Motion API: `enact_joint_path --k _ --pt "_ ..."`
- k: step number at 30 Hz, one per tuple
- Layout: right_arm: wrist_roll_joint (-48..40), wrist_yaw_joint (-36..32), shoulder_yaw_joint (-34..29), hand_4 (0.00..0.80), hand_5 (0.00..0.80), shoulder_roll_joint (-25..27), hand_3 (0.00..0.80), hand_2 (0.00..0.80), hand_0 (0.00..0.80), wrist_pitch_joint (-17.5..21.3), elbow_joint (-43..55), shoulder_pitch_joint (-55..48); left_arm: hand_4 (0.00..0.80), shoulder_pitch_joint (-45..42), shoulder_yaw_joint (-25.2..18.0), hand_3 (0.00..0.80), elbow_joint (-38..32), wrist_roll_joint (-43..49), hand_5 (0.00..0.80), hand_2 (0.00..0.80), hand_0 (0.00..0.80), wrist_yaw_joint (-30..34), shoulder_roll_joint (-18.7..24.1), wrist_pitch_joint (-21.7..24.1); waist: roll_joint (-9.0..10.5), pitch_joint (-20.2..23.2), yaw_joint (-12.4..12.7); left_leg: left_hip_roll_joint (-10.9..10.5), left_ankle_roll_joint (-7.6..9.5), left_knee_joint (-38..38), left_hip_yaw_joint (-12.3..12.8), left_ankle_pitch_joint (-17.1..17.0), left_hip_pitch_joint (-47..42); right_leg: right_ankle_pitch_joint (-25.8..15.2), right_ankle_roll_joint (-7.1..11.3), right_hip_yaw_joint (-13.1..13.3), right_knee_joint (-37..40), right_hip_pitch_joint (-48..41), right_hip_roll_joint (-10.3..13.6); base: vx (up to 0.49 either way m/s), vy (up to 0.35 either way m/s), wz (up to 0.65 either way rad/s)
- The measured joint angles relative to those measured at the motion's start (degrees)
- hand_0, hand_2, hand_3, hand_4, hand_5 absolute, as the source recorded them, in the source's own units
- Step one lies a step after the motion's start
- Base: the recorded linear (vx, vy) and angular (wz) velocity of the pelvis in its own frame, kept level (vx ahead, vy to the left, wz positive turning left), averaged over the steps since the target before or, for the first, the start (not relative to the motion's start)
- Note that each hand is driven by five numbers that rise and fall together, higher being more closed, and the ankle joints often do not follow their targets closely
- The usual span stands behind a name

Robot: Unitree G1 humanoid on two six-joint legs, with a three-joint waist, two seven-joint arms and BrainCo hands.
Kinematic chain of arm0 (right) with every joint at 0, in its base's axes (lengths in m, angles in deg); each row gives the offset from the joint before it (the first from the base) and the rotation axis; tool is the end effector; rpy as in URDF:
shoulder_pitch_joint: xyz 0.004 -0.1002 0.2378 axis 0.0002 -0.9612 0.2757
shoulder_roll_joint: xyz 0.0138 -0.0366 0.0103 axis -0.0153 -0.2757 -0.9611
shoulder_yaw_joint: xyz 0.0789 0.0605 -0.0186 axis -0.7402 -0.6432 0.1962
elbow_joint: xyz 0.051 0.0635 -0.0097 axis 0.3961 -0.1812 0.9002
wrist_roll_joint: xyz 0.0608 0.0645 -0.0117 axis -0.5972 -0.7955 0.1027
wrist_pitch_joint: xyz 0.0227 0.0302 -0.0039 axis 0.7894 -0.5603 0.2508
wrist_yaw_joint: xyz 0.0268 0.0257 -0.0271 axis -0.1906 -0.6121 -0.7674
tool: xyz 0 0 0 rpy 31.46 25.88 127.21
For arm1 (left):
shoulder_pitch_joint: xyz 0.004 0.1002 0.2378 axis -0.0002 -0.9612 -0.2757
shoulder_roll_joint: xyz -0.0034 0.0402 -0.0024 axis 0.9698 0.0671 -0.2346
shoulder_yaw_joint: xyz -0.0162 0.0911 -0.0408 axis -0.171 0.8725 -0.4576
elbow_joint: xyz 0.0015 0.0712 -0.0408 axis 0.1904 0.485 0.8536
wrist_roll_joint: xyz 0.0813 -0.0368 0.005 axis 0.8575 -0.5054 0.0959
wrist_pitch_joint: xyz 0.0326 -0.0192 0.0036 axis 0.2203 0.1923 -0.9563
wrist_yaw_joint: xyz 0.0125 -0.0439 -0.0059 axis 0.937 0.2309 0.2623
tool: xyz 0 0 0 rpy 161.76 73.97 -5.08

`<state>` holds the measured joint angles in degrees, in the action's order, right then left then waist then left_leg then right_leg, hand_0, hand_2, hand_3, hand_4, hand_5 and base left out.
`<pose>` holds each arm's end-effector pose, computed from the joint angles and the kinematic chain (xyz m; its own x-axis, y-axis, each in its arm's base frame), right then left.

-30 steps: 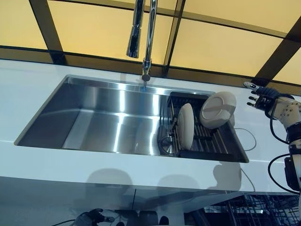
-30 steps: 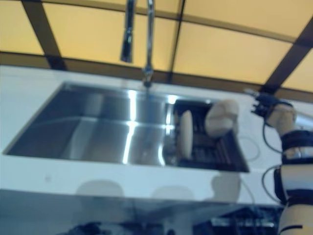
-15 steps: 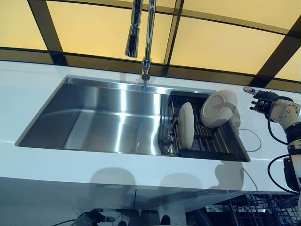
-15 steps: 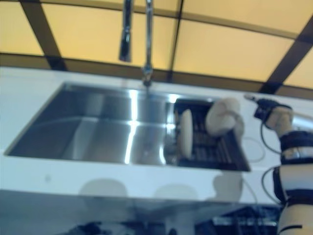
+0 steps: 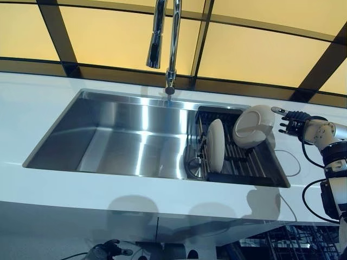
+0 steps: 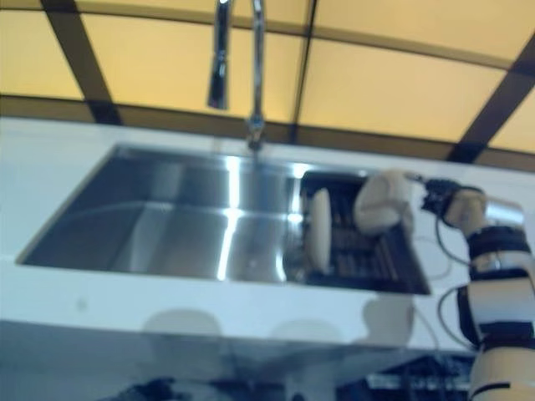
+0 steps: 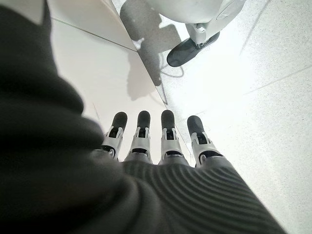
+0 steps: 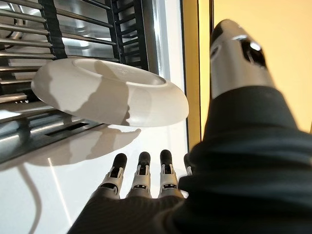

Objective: Take plates into dishwasher

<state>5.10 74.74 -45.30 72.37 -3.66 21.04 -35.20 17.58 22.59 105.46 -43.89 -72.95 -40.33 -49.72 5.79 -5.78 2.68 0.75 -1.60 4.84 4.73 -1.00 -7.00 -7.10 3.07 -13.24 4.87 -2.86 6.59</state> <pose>0.3058 -0.3101 0.1726 0.8065 -0.3102 -0.5033 0.3790 0.9246 0.0374 0.0931 0.2440 -0.0899 0.3295 0.1533 -0.9316 0.4643 0.8328 0.3013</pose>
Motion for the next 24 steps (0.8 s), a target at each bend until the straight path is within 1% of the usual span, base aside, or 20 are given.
enact_joint_path --k 5,10,14,19,24 --pt "0.21 1.75 0.05 0.0 0.0 -1.29 0.0 0.0 0.0 -0.3 -2.05 0.0 0.0 0.0 0.04 0.0 0.0 0.0 0.0 0.0 0.0 0.01 -0.1 0.07 -0.2 0.1 0.33 -0.01 -0.01 0.0 -0.09 -0.03 0.03 0.0 0.0 -0.08 0.0 -0.02 0.01 0.0 0.0 0.0" --pt "0.21 3.52 0.08 0.0 0.0 -1.45 0.0 0.0 0.0 -0.42 -3.65 0.0 0.0 0.01 0.3 0.0 -0.01 -0.03 0.0 0.0 0.0 0.02 -0.4 0.06 -0.46 0.25 1.28 -0.02 -0.02 0.01 -0.15 -0.04 0.08 0.0 0.0 -0.15 0.0 -0.02 0.05 0.0 0.0 0.0" --pt "0.19 4.24 0.08 0.0 0.0 -1.89 0.0 0.0 0.0 -0.7 -3.89 0.0 0.0 -0.04 1.15 0.0 -0.01 -0.02 0.0 0.0 0.0 0.01 -0.42 0.05 -0.48 0.26 1.37 -0.03 -0.02 0.01 -0.31 -0.09 0.19 0.0 -0.01 -0.35 0.0 -0.01 0.07 0.0 0.0 0.0" --pt "0.06 5.95 0.08 0.0 0.0 -1.95 0.0 0.0 0.0 -0.7 -3.89 0.01 0.0 -0.03 1.15 0.0 0.0 -0.03 0.0 0.0 0.0 0.01 -0.42 0.05 -0.48 0.26 1.39 -0.04 -0.02 -0.02 -0.48 -0.14 0.29 0.01 -0.01 -0.54 0.0 0.01 0.1 0.0 0.0 0.0" --pt "-0.02 6.3 0.08 0.0 0.0 -1.99 0.0 0.0 0.0 -0.7 -4.16 0.01 0.0 -0.03 1.15 0.0 0.0 -0.03 0.0 0.0 0.0 0.01 -0.42 0.07 -0.49 0.26 1.41 -0.04 -0.03 0.0 -0.54 -0.17 0.31 0.01 -0.02 -0.59 0.0 0.01 0.1 0.0 0.0 0.0"
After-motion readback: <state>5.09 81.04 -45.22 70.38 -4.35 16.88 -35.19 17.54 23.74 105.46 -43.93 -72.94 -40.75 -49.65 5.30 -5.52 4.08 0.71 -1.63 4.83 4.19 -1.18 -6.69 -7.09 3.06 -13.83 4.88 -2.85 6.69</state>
